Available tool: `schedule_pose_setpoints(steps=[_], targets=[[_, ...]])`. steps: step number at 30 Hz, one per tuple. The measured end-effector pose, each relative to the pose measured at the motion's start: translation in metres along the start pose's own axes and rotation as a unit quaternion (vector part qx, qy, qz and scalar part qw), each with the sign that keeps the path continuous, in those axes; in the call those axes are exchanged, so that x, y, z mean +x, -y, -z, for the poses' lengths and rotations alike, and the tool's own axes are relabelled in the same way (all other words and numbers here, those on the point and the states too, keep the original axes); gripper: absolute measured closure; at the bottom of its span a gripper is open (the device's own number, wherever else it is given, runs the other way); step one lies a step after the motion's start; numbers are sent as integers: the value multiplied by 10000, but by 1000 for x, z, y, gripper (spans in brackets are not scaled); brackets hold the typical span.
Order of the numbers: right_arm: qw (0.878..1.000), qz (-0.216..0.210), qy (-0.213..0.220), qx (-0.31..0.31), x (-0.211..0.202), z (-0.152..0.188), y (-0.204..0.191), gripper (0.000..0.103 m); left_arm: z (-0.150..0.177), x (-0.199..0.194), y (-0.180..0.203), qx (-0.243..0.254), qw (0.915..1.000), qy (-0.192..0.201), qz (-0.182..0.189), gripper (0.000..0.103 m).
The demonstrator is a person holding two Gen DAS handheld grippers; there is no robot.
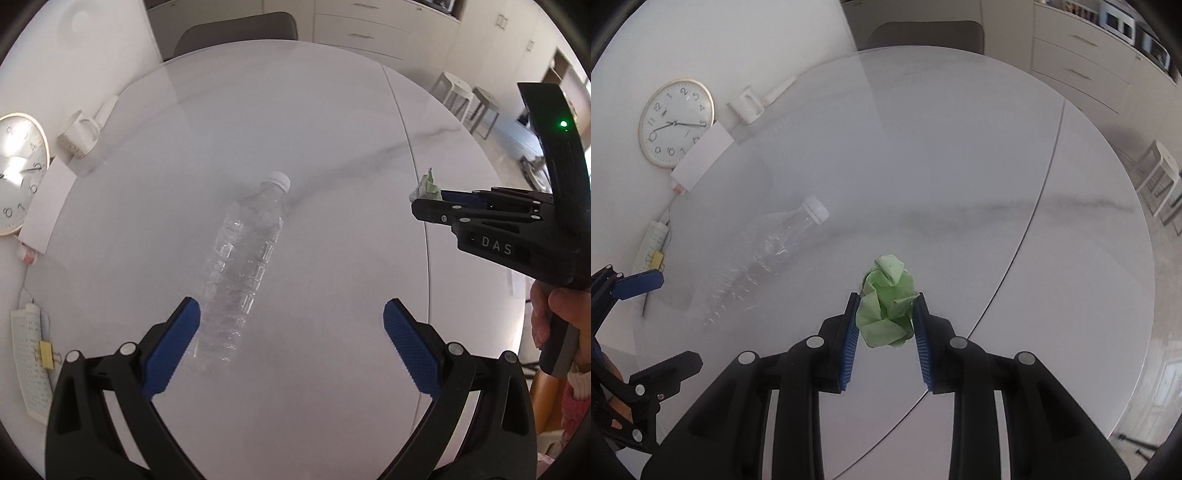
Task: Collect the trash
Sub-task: 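Grasp the clear plastic bottle with the left gripper while the right holds the green ball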
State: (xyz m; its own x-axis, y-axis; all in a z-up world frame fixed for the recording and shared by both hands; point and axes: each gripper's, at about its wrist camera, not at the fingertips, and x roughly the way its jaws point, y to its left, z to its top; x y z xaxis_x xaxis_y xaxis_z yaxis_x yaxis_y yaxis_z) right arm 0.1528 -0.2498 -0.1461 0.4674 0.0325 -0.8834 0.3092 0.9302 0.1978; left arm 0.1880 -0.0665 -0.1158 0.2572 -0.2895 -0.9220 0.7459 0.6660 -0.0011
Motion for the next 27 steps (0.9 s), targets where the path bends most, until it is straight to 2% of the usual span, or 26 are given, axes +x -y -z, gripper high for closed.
schedule_pose_setpoints(steps=[4, 6, 13, 19, 27], targets=[[9974, 275, 197, 631, -12, 22, -26, 74, 4, 2, -27, 536, 9982, -13, 281, 8], [9950, 396, 272, 875, -17, 32, -40, 74, 5, 5, -39, 776, 9965, 3, 309, 8], [9871, 637, 197, 1459, -13, 45, -64, 74, -10, 36, -63, 1260, 9876, -471, 810, 8], [9847, 749, 104, 1569, -1, 36, -68, 74, -34, 85, -68, 1166, 9794, -1059, 1260, 8], [9820, 800, -81, 1710, 21, 30, -56, 74, -47, 133, -60, 1140, 9771, -1381, 1151, 8]])
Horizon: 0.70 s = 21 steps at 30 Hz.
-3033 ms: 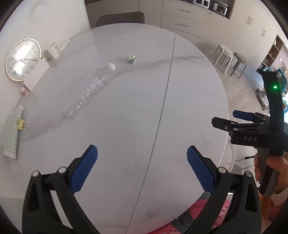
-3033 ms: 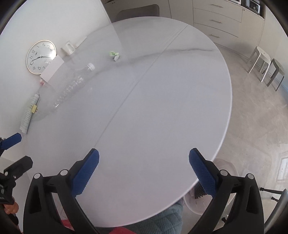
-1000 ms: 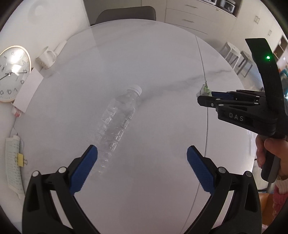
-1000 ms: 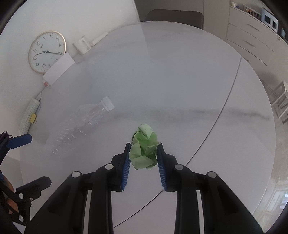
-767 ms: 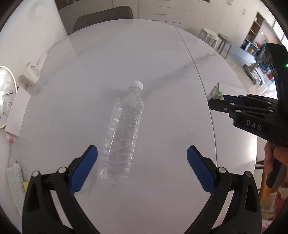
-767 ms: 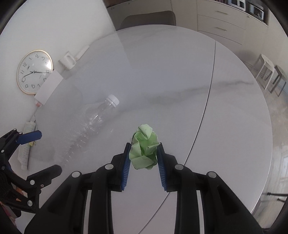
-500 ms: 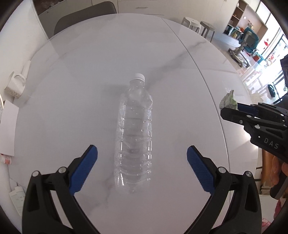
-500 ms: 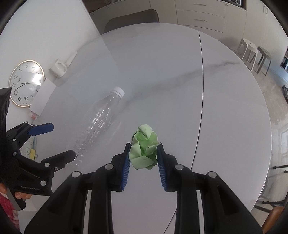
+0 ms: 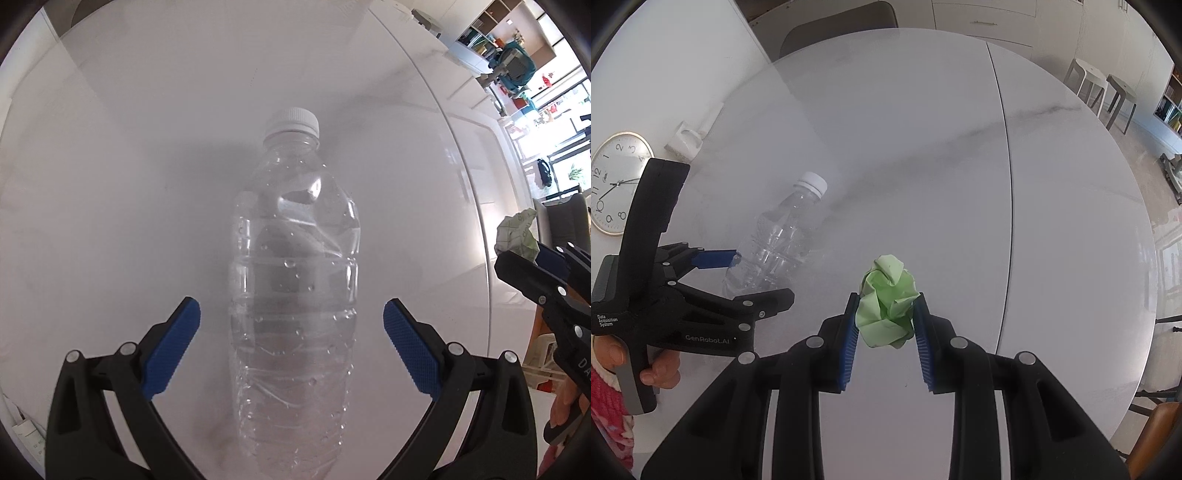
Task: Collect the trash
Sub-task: 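Grasp the clear plastic bottle with the left gripper while the right holds the green ball, then carry the green ball over the white bin and open the right gripper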
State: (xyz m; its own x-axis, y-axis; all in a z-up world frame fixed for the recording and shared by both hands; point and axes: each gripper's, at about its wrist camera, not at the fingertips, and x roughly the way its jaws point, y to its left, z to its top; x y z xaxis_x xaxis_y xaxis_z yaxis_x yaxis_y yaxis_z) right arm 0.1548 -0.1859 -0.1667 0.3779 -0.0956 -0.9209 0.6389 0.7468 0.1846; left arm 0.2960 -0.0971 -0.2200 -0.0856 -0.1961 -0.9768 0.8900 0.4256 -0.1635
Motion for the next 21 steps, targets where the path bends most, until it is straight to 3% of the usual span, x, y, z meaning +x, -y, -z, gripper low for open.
schedule_pose_setpoints(steps=[6, 13, 21], targets=[[9998, -97, -133, 131, 13, -4, 3, 74, -6, 11, -2, 149, 9999, -23, -28, 12], [9999, -46, -143, -10, 14, -3, -1, 73, -4, 11, -2, 191, 9997, 33, -121, 42], [9999, 29, -60, -76, -1, 1, -2, 73, 9, -5, 7, 102, 9992, 297, -253, 42]])
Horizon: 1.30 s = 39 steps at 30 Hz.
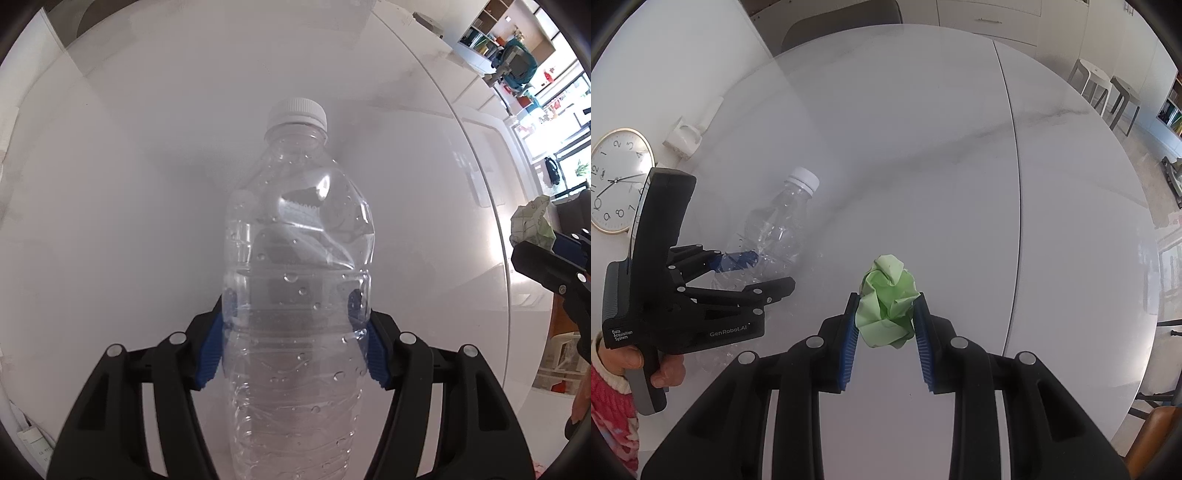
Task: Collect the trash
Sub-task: 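Carry the green ball over the white bin and open the right gripper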
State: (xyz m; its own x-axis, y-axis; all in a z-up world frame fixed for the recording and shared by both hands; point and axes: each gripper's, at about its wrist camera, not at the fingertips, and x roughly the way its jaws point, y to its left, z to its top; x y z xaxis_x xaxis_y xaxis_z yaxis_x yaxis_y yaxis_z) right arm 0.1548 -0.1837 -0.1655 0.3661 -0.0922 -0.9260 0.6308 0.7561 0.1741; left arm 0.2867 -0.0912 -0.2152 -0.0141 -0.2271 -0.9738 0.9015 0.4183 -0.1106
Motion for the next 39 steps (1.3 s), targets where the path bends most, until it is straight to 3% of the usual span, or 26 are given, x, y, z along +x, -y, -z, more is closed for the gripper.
schedule_pose_setpoints(steps=[5, 12, 18, 24, 31, 34, 39], targets=[[9999, -2, 105, -88, -18, 11, -1, 73, 32, -35, 9, -124, 9993, 337, -110, 42], [9993, -128, 177, -316, -58, 49, 11, 73, 88, -80, 42, -678, 9959, 593, -94, 42], [9966, -376, 103, -727, -90, 90, 34, 73, 152, -106, 99, -1138, 9912, 650, -173, 42], [9876, -755, -22, -1375, -121, 129, 80, 73, 189, -114, 190, -1473, 9848, 838, -379, 42], [9775, -1006, 62, -1854, -170, 171, 181, 74, 199, -113, 306, -2236, 9695, 991, -135, 42], [9816, -1049, 159, -1587, -190, 179, 228, 73, 191, -120, 344, -2146, 9707, 1084, 29, 42], [9901, -918, 314, -1010, -198, 181, 297, 73, 163, -126, 384, -1836, 9767, 1110, -93, 42]])
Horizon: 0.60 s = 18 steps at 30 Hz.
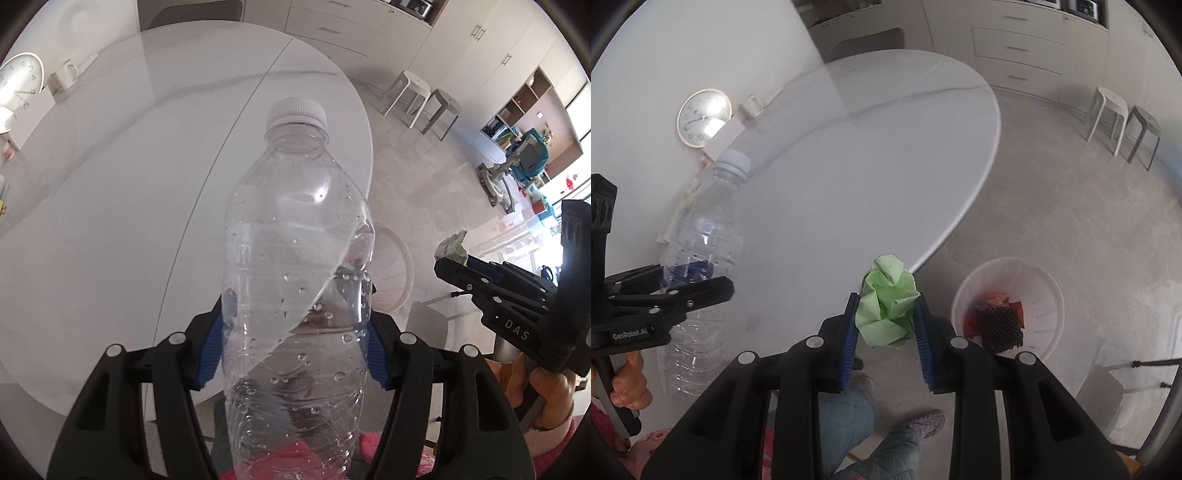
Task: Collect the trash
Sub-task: 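Carry the green ball over the white bin and open the right gripper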
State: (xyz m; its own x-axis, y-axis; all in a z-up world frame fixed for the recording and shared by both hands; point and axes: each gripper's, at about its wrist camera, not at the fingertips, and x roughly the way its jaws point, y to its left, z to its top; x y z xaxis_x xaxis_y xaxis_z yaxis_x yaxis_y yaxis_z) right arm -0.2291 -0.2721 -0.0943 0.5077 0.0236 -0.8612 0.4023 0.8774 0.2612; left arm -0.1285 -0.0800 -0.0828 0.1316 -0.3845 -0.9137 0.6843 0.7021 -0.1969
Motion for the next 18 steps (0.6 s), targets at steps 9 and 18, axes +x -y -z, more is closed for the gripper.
schedule_pose_setpoints(steps=[9, 18], targets=[[9942, 514, -577, 750, 46, 7, 91, 73, -31, 32, 32, 328, 9993, -45, 147, 42], [9829, 871, -1540, 512, 127, -8, 137, 72, -76, 75, 70, 1027, 9942, -227, 207, 42]])
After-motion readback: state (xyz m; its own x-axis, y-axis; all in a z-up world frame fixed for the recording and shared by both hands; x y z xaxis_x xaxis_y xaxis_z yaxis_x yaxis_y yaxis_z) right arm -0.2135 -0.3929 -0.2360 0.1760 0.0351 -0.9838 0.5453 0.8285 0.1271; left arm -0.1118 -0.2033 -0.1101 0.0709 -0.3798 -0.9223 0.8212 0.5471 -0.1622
